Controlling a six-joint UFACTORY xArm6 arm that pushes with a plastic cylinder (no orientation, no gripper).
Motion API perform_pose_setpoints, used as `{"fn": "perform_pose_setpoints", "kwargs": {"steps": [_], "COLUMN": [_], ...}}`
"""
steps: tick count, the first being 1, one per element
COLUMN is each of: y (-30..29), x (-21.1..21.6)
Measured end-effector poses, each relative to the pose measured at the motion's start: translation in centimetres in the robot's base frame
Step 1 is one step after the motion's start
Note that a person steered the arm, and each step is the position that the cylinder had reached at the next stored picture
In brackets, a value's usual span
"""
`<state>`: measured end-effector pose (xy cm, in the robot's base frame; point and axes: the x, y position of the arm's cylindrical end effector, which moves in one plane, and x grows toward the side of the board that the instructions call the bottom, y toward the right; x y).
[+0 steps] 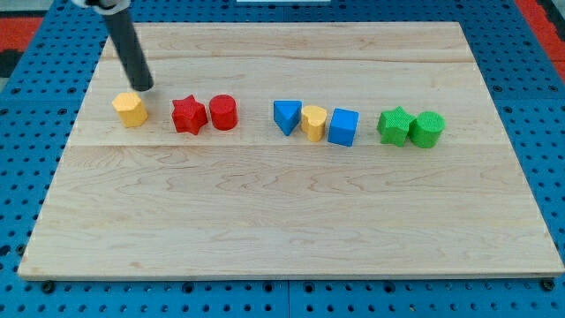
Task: Touch the red star
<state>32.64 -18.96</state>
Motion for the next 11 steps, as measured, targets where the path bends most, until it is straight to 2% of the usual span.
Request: {"fn": "perform_pose_setpoints", "kwargs": {"steps": [1,2,4,6,7,8,11], "y": [3.7,11.0,3.0,0.6,1.3,7.0,7.5], "x": [0.6,0.0,0.7,7.7,11.1,12.4,9.4]}}
